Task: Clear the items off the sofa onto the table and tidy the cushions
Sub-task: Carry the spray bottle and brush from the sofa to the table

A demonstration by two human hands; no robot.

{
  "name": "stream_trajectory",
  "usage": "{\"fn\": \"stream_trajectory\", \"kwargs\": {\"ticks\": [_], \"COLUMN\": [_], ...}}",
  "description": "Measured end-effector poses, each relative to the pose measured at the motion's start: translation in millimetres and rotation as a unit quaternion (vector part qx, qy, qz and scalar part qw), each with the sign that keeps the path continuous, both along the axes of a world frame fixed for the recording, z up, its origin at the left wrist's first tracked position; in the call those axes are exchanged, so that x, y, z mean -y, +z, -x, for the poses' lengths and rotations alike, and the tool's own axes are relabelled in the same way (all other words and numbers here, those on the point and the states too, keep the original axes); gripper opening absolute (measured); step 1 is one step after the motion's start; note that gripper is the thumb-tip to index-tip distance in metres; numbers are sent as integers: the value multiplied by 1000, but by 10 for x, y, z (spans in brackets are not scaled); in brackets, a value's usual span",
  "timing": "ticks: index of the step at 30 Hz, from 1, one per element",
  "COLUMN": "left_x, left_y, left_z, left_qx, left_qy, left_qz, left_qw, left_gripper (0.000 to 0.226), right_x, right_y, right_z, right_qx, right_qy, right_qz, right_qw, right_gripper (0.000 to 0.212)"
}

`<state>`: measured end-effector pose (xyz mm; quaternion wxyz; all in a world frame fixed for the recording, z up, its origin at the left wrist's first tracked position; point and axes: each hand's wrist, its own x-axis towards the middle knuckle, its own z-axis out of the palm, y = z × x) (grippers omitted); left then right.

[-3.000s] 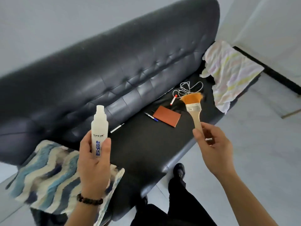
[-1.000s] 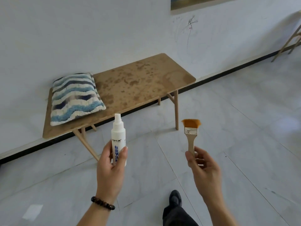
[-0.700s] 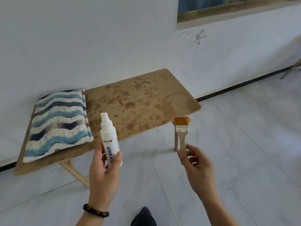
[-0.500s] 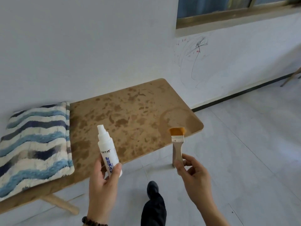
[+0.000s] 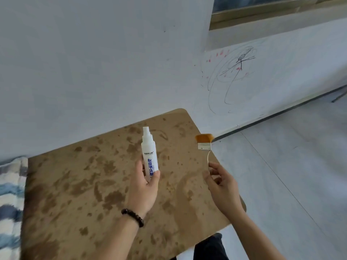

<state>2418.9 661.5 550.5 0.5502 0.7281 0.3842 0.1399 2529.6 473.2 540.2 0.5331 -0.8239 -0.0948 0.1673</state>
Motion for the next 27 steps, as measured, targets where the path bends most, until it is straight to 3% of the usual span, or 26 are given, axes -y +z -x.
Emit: {"fn": "stream_trajectory", "kwargs": {"ticks": [3, 7, 13, 19, 27], "left_x": [-255, -530, -897, -991, -927], "left_y": [-305, -688, -1321, -1773, -1997], "left_z": [-634, -1343, -2346, -2934, -3057], "left_qx": [-42, -101, -157, -185, -167], "left_qy": [15, 60, 117, 130, 135], "left_qz": [15, 34, 54, -4, -24], "left_qw": [999, 993, 979, 974, 976], "left_gripper": [50, 32, 43, 43, 43], "right_x": [-353, -888, -1598, -1907, -1893], "right_y": [-411, -871, -1428, -1773, -1907], "right_z": [-685, -1562, -2625, -3041, -3119], "right_qx": [-29, -60, -64, -37, -21], "right_qy": [52, 115, 183, 211, 264], "right_qz": [52, 95, 128, 142, 167], "right_qw": [997, 987, 973, 966, 950], "right_gripper": [25, 27, 36, 35, 39]}}
